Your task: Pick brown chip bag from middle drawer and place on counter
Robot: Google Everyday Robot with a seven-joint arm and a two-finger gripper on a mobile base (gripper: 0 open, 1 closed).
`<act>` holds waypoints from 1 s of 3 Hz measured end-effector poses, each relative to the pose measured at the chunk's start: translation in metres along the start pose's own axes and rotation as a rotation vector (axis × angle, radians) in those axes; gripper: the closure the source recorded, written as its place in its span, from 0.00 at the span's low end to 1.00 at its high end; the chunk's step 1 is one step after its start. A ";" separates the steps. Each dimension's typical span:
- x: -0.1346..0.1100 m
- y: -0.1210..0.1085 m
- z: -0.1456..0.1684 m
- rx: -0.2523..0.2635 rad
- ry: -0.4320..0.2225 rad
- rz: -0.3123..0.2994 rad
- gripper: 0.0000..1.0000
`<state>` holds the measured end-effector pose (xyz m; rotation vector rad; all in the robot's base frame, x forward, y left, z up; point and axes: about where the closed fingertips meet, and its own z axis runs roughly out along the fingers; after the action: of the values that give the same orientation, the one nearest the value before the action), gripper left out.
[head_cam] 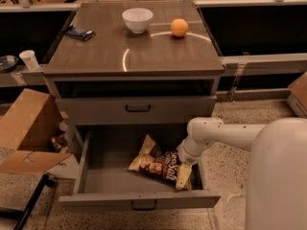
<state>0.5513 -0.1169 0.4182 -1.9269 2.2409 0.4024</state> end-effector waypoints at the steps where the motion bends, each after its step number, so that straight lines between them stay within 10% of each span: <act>1: 0.019 -0.018 0.019 0.002 0.000 0.040 0.16; 3: 0.029 -0.032 0.021 0.057 -0.034 0.050 0.63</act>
Offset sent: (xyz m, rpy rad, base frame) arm 0.0379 -0.0353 -0.0470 0.0093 -0.0198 -0.0865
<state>0.5767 -0.1420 0.3862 -1.8262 2.2577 0.3710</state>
